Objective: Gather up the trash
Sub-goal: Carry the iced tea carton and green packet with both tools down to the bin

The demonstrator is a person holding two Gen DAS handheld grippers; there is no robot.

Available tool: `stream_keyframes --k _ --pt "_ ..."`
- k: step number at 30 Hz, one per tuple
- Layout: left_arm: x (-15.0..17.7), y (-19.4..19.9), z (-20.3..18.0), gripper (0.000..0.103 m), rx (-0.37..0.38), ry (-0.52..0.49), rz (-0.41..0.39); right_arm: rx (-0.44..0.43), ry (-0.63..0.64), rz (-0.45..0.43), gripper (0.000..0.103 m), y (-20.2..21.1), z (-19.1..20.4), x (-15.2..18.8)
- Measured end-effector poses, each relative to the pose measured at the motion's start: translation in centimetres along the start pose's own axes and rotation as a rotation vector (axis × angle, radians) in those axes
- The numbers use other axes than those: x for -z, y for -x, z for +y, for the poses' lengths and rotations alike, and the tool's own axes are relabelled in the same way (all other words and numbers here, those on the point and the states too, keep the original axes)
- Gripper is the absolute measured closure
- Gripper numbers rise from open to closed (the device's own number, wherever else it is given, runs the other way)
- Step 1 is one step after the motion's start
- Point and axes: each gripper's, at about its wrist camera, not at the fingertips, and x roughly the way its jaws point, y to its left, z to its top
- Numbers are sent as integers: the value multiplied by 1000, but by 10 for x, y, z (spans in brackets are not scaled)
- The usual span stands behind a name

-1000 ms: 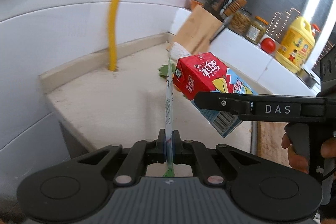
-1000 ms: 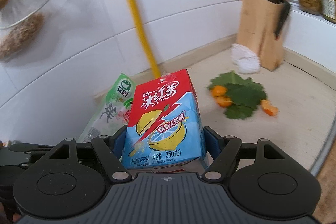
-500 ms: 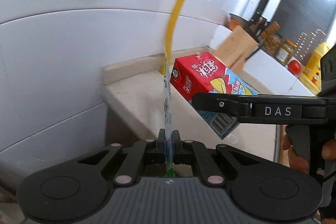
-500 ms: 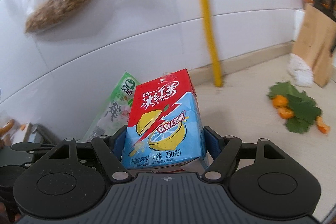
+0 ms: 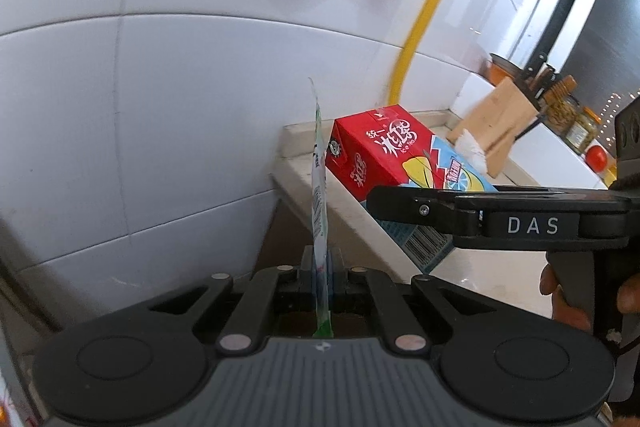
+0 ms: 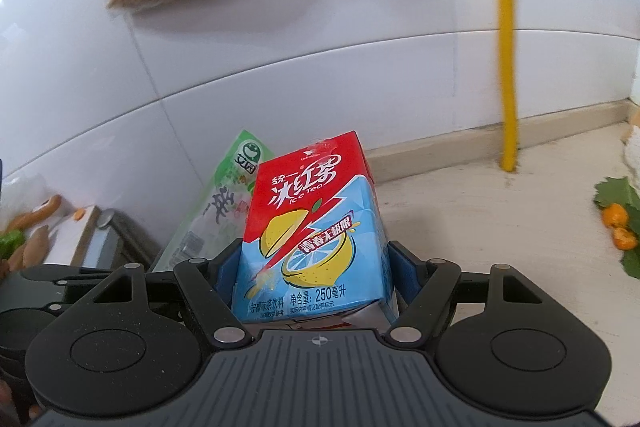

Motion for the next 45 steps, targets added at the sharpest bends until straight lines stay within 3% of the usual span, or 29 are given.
stream_keyframes --k 17,45 --pt "11 2 32 102 -59 65 10 -46 38 54 24 -26 32 12" --pt "25 -28 61 102 -129 109 104 -22 15 166 24 -62 33 26"
